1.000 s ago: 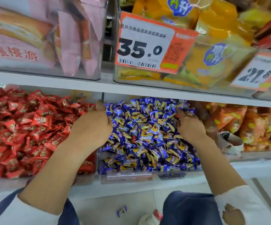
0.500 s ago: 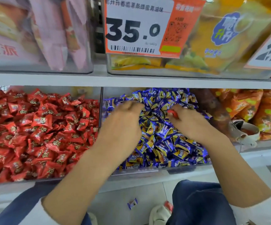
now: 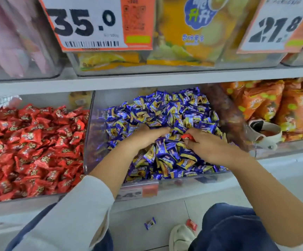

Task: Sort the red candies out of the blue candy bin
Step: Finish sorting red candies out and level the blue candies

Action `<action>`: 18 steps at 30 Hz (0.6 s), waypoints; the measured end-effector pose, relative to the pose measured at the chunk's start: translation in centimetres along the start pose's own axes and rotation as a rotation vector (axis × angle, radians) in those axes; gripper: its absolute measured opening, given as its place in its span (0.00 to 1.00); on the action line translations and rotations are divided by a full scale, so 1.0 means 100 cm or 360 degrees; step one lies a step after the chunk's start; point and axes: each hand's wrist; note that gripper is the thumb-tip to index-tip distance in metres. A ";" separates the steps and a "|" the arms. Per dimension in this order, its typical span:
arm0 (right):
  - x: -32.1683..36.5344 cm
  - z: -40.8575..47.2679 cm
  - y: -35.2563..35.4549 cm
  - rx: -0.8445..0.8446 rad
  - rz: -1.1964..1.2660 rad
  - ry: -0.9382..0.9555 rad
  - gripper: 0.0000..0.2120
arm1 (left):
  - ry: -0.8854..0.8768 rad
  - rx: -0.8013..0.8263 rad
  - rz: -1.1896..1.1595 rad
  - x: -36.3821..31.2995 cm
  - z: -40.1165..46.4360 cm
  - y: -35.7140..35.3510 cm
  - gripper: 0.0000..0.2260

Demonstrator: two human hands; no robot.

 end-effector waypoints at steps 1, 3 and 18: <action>0.001 0.004 -0.003 -0.0023 0.0048 0.0007 0.06 | -0.0009 0.0103 -0.0236 -0.001 0.002 0.000 0.41; 0.005 0.013 -0.007 -0.0076 0.0215 -0.0003 0.06 | 0.0025 0.0284 -0.0523 -0.001 0.005 -0.002 0.35; 0.011 0.016 0.027 -0.0598 0.0268 0.0030 0.07 | -0.0761 0.0147 -0.0306 -0.018 -0.035 0.025 0.37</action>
Point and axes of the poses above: each hand's wrist, its own z-axis towards the middle knuckle, its own y-axis out of the back of the hand, x = y × z, and after that the axes turned 13 degrees about y, right-handed
